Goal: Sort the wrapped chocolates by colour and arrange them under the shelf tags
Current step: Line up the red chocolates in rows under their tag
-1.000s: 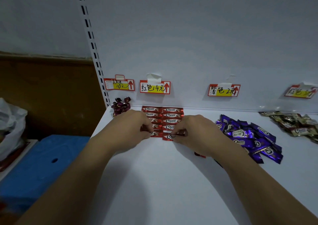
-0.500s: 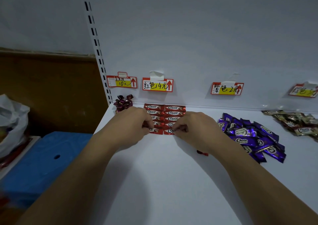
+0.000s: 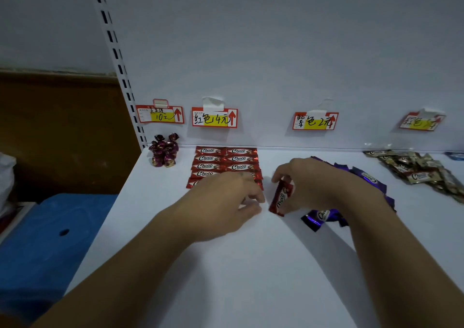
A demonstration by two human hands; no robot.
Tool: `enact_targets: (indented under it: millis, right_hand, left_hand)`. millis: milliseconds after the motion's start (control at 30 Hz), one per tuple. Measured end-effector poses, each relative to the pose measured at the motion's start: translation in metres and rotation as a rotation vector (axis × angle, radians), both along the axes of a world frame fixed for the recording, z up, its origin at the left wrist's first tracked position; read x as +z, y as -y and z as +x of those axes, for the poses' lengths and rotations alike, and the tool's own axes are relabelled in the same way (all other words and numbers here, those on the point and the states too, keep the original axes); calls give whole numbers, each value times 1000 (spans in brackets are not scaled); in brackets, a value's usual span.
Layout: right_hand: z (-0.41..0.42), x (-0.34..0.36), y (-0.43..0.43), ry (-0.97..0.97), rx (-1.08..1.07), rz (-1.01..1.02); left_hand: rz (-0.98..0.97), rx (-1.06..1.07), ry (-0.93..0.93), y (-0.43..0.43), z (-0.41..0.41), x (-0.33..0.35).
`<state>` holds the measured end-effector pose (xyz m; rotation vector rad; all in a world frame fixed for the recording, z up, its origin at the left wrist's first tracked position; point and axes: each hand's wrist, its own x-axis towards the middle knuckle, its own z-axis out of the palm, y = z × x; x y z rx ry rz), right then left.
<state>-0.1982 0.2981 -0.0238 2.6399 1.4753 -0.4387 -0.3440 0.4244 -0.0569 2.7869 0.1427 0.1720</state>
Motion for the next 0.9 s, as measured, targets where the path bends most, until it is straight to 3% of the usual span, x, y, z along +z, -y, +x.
enact_targets:
  millis: [167,333,433,500,600,633,733,900]
  right_hand:
    - [0,-7,-4,-101,32,146]
    - [-8,-11,-11,-574,-97,373]
    - [-12,-13,-14,-639,-119,432]
    - [-13,-13,-15,-522,-59,401]
    - [-22,-10,-15,-117,86,277]
    - [-29,-7,-15,-63,109,261]
    - [-51,-5,-12,-7,181,134]
    - [-74,-7,-6,78,239,-68]
  left_hand:
    - [-62,7,45,6,2,-4]
    - [-218,128,90,-6,1,-3]
    - [-312,137,104,-12,2,-1]
    - [-334,126,63,-18,-1,3]
    - [-232,120,-112,-34,-10,11]
    - [-181,119,-167,-38,-14,14]
    - [-77,160,-256,-40,-25,18]
    - [208,293,-143,-28,-47,0]
